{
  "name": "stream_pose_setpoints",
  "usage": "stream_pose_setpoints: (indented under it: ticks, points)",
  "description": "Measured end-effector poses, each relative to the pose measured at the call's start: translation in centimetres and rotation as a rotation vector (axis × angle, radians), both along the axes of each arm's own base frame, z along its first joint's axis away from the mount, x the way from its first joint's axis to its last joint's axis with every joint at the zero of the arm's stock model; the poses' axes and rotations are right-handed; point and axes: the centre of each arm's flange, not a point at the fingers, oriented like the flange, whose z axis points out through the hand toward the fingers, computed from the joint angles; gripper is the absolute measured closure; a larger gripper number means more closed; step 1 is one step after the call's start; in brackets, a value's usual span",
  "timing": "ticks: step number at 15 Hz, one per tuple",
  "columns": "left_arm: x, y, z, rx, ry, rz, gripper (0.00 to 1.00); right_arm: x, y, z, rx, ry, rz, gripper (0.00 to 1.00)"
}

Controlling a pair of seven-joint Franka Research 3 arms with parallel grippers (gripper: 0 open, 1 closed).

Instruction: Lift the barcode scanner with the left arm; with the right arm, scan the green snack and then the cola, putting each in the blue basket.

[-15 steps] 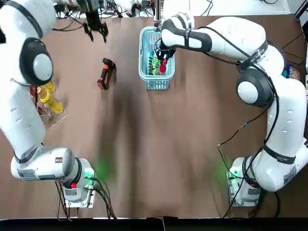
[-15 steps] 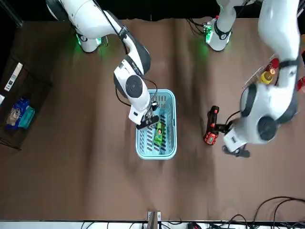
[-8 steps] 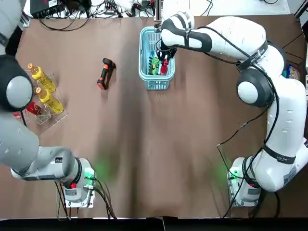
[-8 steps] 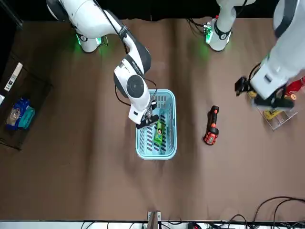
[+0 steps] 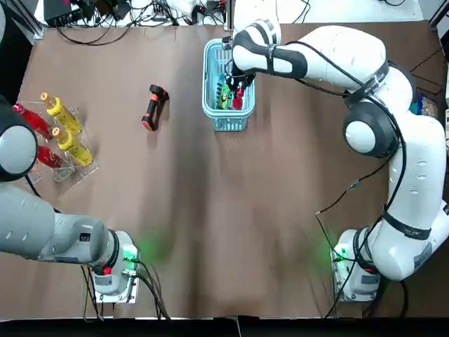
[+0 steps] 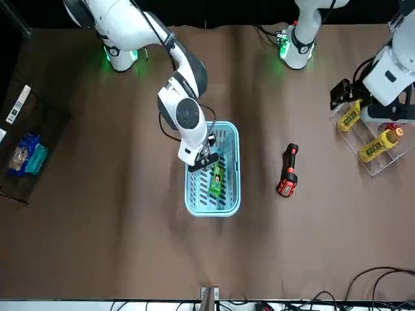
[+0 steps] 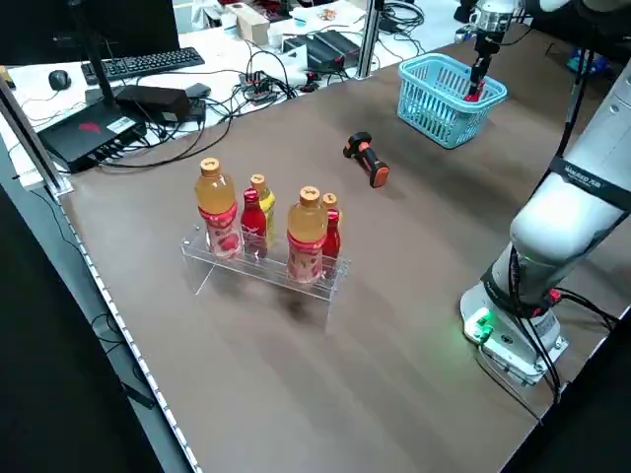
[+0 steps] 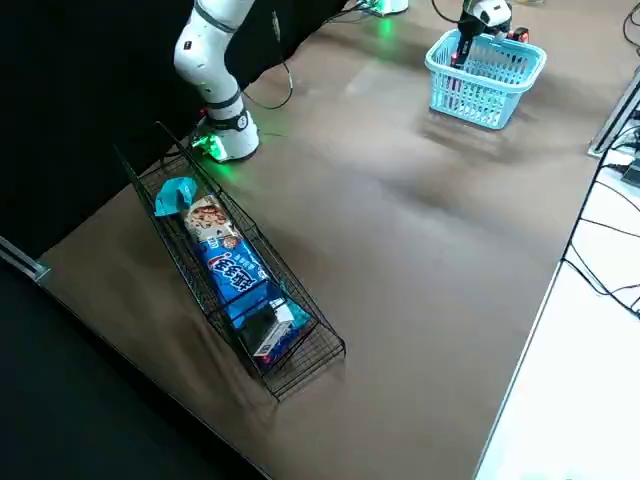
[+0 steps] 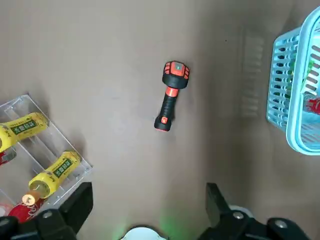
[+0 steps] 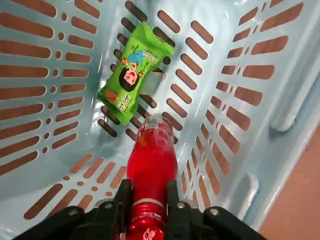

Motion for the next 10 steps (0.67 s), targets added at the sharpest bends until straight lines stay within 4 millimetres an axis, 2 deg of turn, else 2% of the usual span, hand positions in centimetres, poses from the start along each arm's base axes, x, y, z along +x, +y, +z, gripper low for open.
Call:
stream_pose_setpoints:
  ticks: [1,4,6,7,9,10]
  points:
    - [0.0,-0.3,-0.3,0.001,0.006,-0.005,0.0,0.0,0.0,0.0,0.002,-0.002,0.0,0.67]
    - [0.2,-0.9,-1.1,0.003,0.02,-0.012,0.0,0.1,0.1,0.2,0.007,-0.008,-0.001,0.46]
    - [0.3,-0.8,-1.2,0.003,0.022,-0.009,0.0,0.1,0.1,0.2,0.008,-0.009,-0.001,0.42]
    - [0.3,-0.7,-1.1,0.002,0.017,-0.007,0.0,0.2,0.2,0.4,0.013,-0.013,-0.001,0.29]
    - [0.4,-0.4,-1.0,0.002,0.015,-0.001,0.0,0.4,0.3,1.1,0.022,-0.024,-0.003,0.26]
    - [0.4,-0.2,-0.9,0.002,0.012,0.003,0.0,0.6,0.3,1.6,0.029,-0.032,-0.006,0.18]
